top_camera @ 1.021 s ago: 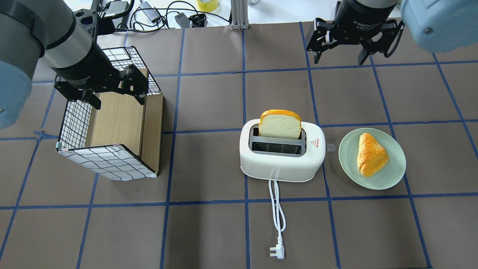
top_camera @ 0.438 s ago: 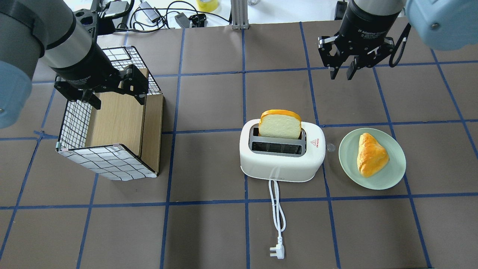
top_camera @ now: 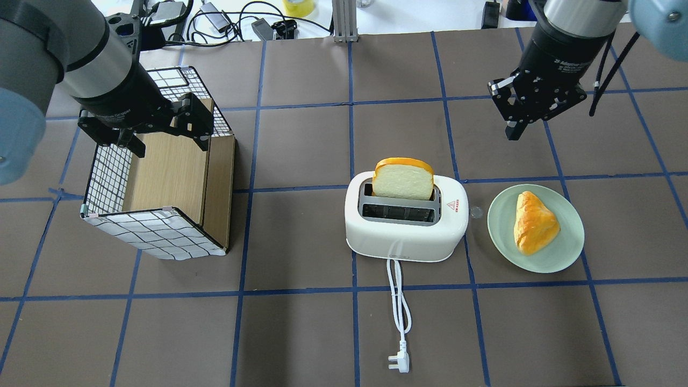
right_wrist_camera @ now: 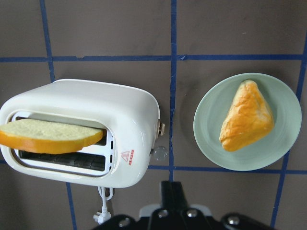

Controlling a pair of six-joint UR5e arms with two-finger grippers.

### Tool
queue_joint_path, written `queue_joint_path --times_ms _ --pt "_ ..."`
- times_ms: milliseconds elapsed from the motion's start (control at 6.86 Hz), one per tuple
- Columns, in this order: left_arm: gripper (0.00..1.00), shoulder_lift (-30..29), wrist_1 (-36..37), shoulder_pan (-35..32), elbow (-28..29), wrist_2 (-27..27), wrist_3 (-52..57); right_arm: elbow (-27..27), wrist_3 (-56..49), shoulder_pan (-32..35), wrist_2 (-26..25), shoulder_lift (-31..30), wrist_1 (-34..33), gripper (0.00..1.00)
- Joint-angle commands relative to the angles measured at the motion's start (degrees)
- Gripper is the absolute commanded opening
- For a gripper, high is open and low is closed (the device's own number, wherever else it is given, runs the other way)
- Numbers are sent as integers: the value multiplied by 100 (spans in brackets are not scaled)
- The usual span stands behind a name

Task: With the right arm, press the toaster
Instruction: 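Move the right gripper down beside the toaster's lever side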

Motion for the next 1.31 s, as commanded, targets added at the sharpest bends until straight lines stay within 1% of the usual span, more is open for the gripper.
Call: queue_joint_path --times_ms 0,146,292,438,583,729,875,1021,1167 --pt "100 0 0 0 0 0 0 724 -511 -269 251 -56 77 0" --pt "100 0 0 0 0 0 0 1050 -538 -278 399 -56 -89 0" --pt "100 0 0 0 0 0 0 1271 -599 -322 775 -48 -308 0" --pt "100 0 0 0 0 0 0 1552 -1053 -566 1092 -48 -423 0" --pt "100 0 0 0 0 0 0 1798 -1570 -899 1521 -48 -346 0" --pt "100 0 0 0 0 0 0 2062 -1958 -1172 1743 -30 -354 0" --pt "100 0 0 0 0 0 0 2256 -2154 -1305 1876 -21 -424 0" --pt "100 0 0 0 0 0 0 2371 -2478 -1341 2051 -4 -459 0" --pt "100 0 0 0 0 0 0 2415 -2594 -1350 2062 48 -651 0"
